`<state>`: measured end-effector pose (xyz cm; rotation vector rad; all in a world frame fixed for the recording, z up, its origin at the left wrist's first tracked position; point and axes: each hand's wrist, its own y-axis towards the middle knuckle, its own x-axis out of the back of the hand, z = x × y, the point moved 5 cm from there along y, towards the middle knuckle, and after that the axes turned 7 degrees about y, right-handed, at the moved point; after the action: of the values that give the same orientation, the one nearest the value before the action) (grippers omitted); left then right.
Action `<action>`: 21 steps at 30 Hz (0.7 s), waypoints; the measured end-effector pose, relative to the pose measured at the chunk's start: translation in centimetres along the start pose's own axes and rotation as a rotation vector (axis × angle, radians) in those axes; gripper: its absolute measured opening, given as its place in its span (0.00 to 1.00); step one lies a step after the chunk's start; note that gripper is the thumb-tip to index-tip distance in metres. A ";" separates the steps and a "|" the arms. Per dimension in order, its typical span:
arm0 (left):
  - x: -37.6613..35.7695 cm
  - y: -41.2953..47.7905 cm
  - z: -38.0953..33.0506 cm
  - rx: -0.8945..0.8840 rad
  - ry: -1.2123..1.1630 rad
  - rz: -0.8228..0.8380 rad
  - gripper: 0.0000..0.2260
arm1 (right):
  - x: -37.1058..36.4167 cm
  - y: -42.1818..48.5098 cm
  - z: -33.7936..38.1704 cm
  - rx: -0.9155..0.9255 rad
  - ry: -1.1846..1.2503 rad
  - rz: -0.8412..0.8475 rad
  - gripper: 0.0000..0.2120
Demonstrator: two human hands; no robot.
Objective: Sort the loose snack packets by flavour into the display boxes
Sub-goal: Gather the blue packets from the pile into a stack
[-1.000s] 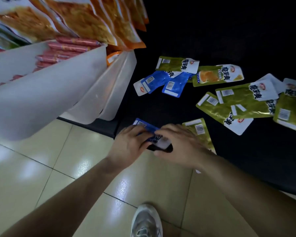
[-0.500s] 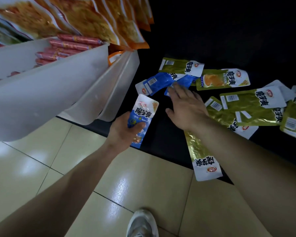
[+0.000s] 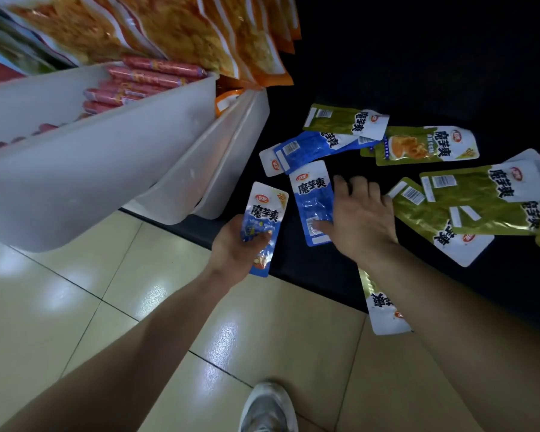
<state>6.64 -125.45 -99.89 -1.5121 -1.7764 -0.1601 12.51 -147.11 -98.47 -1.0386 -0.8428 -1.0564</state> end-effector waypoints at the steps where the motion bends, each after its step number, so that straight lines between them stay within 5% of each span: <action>1: -0.1 -0.2 0.1 0.004 -0.011 0.001 0.06 | 0.1 0.1 0.2 -0.027 0.047 0.006 0.44; 7: -0.4 0.0 0.8 0.081 -0.115 -0.029 0.09 | -0.4 0.1 1.0 -0.050 0.286 0.098 0.27; 13: -0.8 0.0 1.0 0.130 -0.244 -0.004 0.08 | 0.2 -2.3 -1.0 -0.144 0.762 -0.026 0.05; 17: -1.4 -0.5 -0.6 0.162 -0.455 0.041 0.11 | 0.6 -4.6 0.3 -0.119 0.816 -0.121 0.10; 21: -2.4 -1.3 -2.1 0.187 -0.609 0.135 0.09 | -1.5 -5.3 3.6 0.030 0.860 0.011 0.18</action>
<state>6.41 -128.87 -99.43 -1.6406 -2.0627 0.5766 6.84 -144.05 -97.41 -0.4668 -0.1480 -1.3190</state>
